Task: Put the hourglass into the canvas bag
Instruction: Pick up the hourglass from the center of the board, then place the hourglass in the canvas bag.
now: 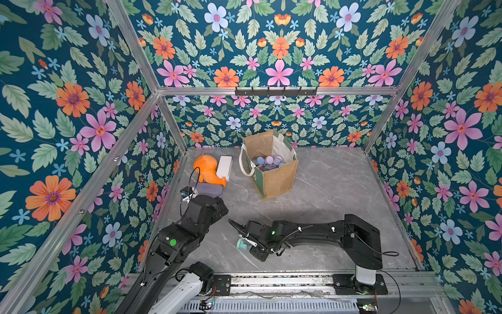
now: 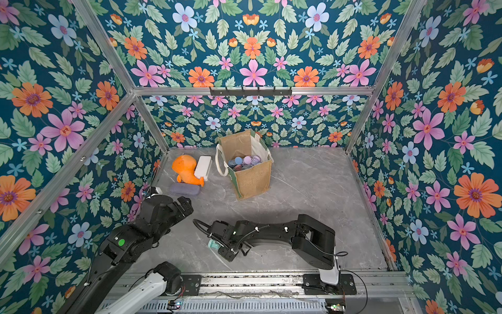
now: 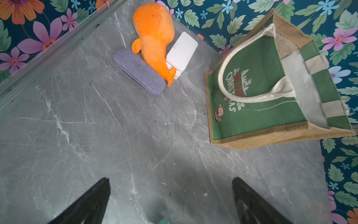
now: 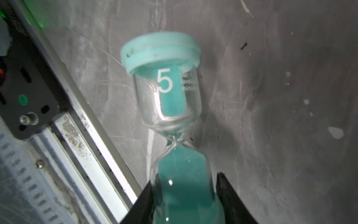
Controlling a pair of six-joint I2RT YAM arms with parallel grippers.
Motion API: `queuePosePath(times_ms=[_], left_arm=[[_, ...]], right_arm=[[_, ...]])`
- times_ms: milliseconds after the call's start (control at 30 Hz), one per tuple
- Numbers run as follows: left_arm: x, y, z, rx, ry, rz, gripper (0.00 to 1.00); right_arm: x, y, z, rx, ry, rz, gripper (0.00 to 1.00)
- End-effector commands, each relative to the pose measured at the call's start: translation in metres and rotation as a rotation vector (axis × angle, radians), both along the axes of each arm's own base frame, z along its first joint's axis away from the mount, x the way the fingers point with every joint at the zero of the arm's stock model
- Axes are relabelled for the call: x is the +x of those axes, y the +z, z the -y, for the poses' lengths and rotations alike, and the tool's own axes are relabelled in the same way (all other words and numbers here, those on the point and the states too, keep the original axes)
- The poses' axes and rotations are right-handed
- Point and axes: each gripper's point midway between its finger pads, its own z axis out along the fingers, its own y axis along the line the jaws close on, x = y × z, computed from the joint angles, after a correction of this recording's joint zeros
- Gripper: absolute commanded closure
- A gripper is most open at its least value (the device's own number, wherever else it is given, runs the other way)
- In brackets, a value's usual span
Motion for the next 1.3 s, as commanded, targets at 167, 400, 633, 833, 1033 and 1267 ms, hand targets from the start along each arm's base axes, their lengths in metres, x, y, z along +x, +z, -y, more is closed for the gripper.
queuePosePath(times_ms=[167, 400, 633, 833, 1033, 1267], left_arm=[[0.006, 0.029, -0.001, -0.016, 0.009, 0.081, 0.00], [0.022, 0.051, 0.009, -0.002, -0.022, 0.132, 0.00], [0.052, 0.058, 0.036, -0.020, -0.077, 0.167, 0.00], [0.081, 0.049, 0.063, -0.024, -0.139, 0.173, 0.00], [0.098, 0.035, 0.084, -0.046, -0.182, 0.137, 0.00], [0.107, 0.035, 0.092, -0.067, -0.188, 0.154, 0.00]], right_arm=[[0.036, 0.069, 0.007, 0.121, -0.081, 0.041, 0.60], [0.096, 0.144, 0.026, 0.238, -0.213, 0.111, 0.61], [0.164, 0.203, 0.043, 0.343, -0.335, 0.211, 0.61], [0.217, 0.229, 0.057, 0.417, -0.438, 0.224, 0.62], [0.246, 0.244, 0.059, 0.469, -0.475, 0.207, 0.63], [0.273, 0.290, 0.065, 0.611, -0.535, 0.238, 0.63]])
